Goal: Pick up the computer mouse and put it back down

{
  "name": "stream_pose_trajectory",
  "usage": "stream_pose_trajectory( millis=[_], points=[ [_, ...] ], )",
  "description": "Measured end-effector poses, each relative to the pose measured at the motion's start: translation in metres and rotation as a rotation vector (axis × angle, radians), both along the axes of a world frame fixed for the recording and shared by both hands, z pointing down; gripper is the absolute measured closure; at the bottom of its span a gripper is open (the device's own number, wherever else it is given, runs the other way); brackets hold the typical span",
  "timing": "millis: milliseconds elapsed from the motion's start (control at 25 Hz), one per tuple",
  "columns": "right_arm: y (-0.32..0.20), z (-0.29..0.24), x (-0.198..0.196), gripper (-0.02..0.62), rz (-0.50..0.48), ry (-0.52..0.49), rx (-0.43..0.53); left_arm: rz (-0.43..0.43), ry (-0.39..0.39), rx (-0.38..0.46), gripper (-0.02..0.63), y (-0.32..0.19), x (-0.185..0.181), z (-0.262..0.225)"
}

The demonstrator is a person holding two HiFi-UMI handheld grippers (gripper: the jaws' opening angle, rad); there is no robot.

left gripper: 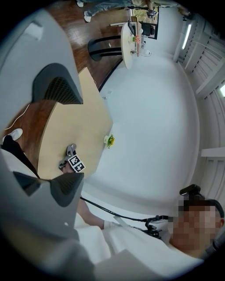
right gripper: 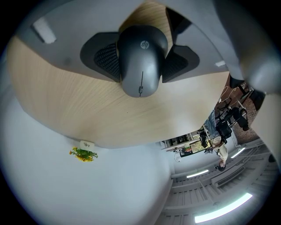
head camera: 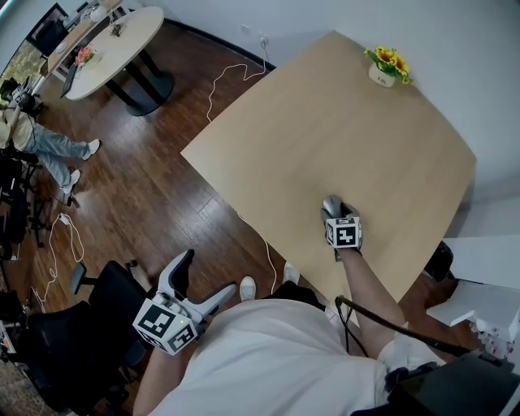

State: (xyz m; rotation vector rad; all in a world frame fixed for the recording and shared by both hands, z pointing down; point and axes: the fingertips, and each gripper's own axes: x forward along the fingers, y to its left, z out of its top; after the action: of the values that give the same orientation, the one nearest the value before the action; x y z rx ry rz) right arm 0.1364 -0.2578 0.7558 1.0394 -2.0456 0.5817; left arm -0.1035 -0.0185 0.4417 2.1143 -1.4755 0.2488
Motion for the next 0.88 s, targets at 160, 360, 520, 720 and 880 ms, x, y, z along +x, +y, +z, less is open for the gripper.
stream_pose_trajectory(
  millis=[160, 360, 520, 720, 880],
  points=[
    [0.003, -0.007, 0.003, 0.212, 0.007, 0.005, -0.007, 0.021, -0.008, 0.015, 0.144, 0.006, -0.006, -0.004],
    [0.026, -0.058, -0.006, 0.216, 0.015, -0.033, 0.067, 0.073, -0.004, 0.041, 0.144, 0.019, -0.019, -0.006],
    [0.058, -0.112, -0.015, 0.178, -0.013, -0.092, 0.129, 0.145, 0.006, 0.069, 0.144, 0.027, -0.015, -0.007],
    [0.123, -0.176, -0.02, 0.171, -0.017, -0.188, 0.158, 0.243, 0.03, 0.09, 0.144, 0.037, -0.01, -0.005],
    [0.181, -0.215, -0.022, 0.165, -0.023, -0.189, 0.177, 0.314, 0.039, 0.112, 0.144, 0.05, -0.006, -0.004]
  ],
)
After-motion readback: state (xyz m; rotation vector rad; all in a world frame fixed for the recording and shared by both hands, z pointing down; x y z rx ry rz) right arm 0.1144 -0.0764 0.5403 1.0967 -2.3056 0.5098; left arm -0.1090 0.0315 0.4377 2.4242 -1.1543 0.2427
